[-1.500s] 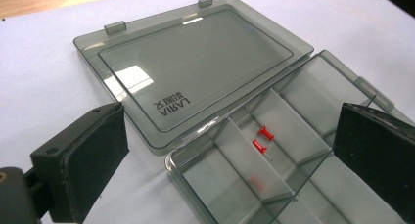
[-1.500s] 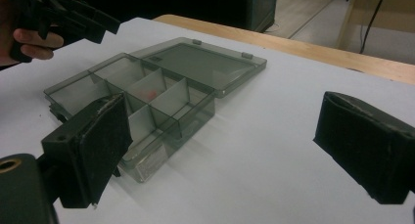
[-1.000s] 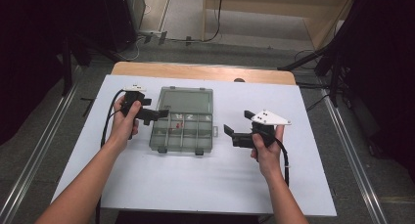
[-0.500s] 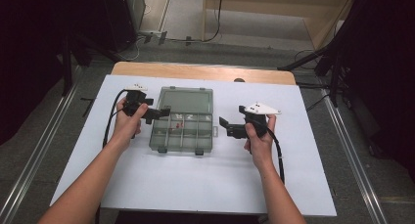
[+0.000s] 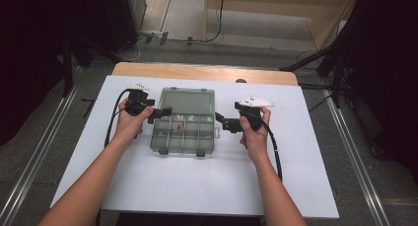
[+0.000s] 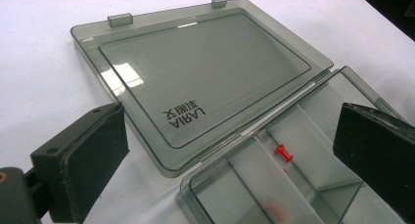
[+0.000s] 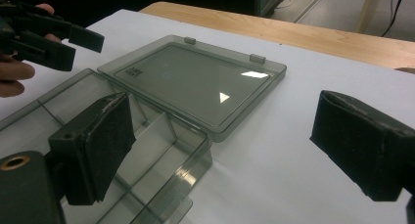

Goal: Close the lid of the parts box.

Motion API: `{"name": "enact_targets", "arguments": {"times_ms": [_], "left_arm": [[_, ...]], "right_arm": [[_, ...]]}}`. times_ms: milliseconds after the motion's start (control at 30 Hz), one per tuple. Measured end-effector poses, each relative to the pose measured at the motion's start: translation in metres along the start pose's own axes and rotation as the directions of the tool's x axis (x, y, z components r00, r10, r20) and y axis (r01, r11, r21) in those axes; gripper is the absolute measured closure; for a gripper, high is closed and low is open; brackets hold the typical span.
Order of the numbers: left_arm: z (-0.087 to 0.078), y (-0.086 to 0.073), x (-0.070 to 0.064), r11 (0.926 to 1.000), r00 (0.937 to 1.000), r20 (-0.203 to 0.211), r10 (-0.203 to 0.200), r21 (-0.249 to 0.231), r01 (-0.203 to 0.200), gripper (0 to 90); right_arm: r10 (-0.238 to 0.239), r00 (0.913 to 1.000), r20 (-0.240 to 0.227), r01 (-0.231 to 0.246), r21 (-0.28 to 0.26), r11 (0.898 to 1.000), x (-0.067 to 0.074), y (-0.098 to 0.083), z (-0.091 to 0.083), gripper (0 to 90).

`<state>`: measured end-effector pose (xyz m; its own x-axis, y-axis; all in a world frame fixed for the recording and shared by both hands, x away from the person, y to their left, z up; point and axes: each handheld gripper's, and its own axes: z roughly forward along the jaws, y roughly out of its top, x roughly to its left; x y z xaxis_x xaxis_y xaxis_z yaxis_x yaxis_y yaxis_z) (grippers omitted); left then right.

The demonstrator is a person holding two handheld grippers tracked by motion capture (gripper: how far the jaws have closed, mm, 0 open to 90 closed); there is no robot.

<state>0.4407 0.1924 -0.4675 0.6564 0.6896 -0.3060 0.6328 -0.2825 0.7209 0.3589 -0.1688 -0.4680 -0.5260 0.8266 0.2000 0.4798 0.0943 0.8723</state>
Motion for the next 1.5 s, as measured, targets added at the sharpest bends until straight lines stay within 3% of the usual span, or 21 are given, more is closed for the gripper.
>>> {"name": "enact_targets", "arguments": {"times_ms": [200,467,600,733,833,933,1067,1267,1500], "left_arm": [[0.003,0.002,0.001,1.0000,1.0000,0.000,0.000,0.005,0.000,0.0],[0.008,0.003,0.005,0.9989,0.9987,-0.018,-0.047,-0.002,0.047,4.7],[0.010,0.003,0.007,0.9981,0.9977,-0.028,-0.062,0.002,0.062,4.8],[0.012,0.003,0.010,0.9958,0.9944,-0.054,-0.091,0.007,0.092,11.3],[0.013,0.002,0.013,0.9944,0.9932,-0.050,-0.105,0.006,0.105,15.2],[0.013,0.002,0.017,0.9905,0.9890,-0.054,-0.138,0.000,0.138,19.8],[0.015,0.001,0.023,0.9858,0.9844,-0.053,-0.168,-0.003,0.168,26.7],[0.019,-0.001,0.028,0.9826,0.9815,-0.048,-0.186,0.003,0.186,33.1],[0.024,0.000,0.027,0.9834,0.9822,-0.057,-0.179,0.021,0.180,33.1]], "right_arm": [[0.025,0.9996,-0.009,-0.025,0.009,1.000,-0.003,0.000,0.008,9.4],[0.066,0.9975,0.024,-0.067,0.019,0.998,-0.005,0.008,0.019,12.4],[0.082,0.9963,0.026,-0.083,0.052,0.995,-0.007,0.010,0.028,14.7],[0.104,0.9944,0.019,-0.105,0.074,0.992,-0.007,0.010,0.034,18.8],[0.118,0.9930,0.010,-0.118,0.084,0.989,-0.008,0.010,0.038,24.4],[0.164,0.9865,-0.002,-0.163,0.099,0.982,-0.010,0.009,0.041,29.7],[0.186,0.9825,-0.013,-0.183,0.119,0.976,-0.013,0.007,0.047,36.5],[0.228,0.9732,-0.028,-0.222,0.147,0.964,-0.015,0.011,0.057,43.0],[0.267,0.9636,-0.012,-0.260,0.185,0.948,-0.014,0.008,0.070,46.5]]}}
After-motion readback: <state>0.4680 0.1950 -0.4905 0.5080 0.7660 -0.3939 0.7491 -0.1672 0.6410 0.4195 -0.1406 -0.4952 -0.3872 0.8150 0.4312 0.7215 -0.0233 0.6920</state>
